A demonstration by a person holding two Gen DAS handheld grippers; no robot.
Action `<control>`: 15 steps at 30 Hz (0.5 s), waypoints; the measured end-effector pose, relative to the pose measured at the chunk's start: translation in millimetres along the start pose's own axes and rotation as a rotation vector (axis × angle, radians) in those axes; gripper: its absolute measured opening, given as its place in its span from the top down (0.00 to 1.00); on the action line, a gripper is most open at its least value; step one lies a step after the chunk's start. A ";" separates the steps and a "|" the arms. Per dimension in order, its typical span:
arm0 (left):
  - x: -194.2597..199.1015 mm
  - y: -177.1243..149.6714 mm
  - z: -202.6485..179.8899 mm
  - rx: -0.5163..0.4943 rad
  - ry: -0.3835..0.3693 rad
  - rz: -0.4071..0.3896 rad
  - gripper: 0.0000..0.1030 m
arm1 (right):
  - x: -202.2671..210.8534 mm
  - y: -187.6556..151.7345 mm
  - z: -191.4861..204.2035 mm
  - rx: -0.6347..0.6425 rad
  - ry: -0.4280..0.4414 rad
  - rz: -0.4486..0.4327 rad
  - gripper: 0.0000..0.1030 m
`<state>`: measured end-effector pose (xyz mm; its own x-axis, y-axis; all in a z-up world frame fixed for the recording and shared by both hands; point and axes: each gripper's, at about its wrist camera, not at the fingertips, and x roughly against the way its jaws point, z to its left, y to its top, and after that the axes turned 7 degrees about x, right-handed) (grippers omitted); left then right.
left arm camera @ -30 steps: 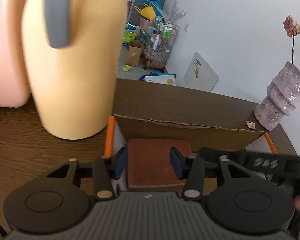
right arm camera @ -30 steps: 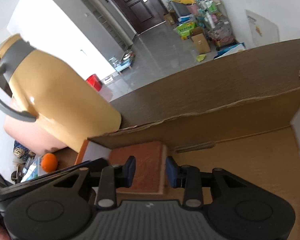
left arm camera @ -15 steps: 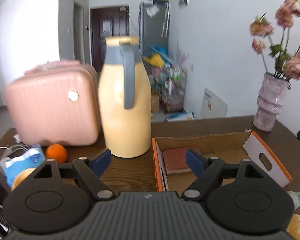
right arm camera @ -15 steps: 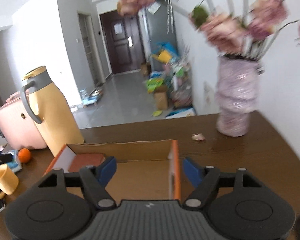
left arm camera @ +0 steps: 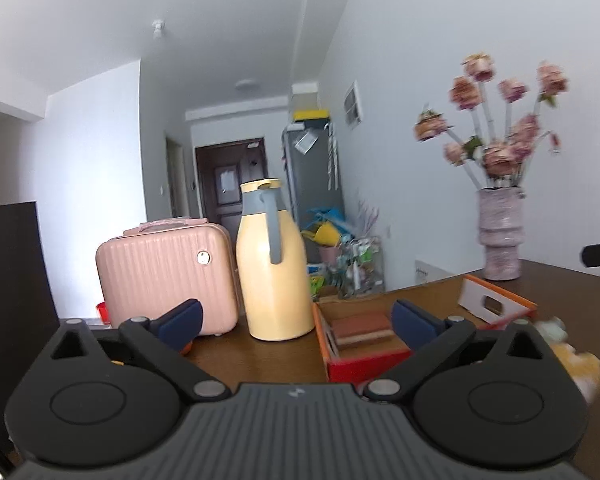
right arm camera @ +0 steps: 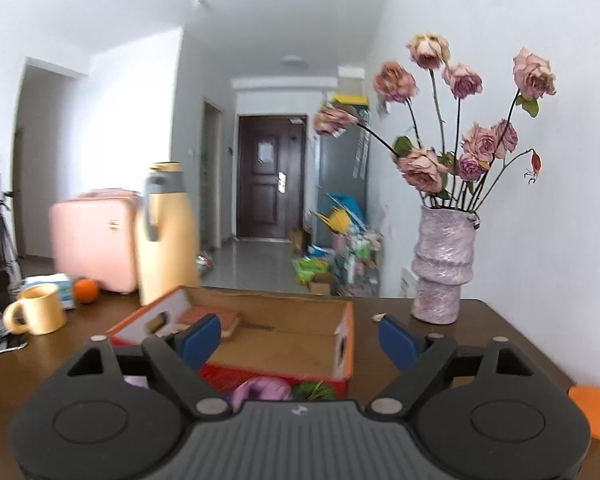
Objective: Organize soft objects
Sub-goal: 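Withdraw both grippers from the box back over the soft items, then lower both grippers onto the lavender fuzzy towel roll and close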
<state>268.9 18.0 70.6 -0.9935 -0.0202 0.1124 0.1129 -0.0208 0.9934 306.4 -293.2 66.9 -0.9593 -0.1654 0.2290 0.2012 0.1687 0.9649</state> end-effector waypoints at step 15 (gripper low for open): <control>115.6 -76.4 17.9 0.093 -0.042 0.073 0.00 | 124.3 -97.0 64.0 0.009 0.067 -0.074 0.14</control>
<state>145.0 35.2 8.1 -0.9828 0.0239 0.1830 0.1843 0.0717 0.9803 154.9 -267.9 -6.5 -0.9560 -0.2421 0.1655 0.1282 0.1623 0.9784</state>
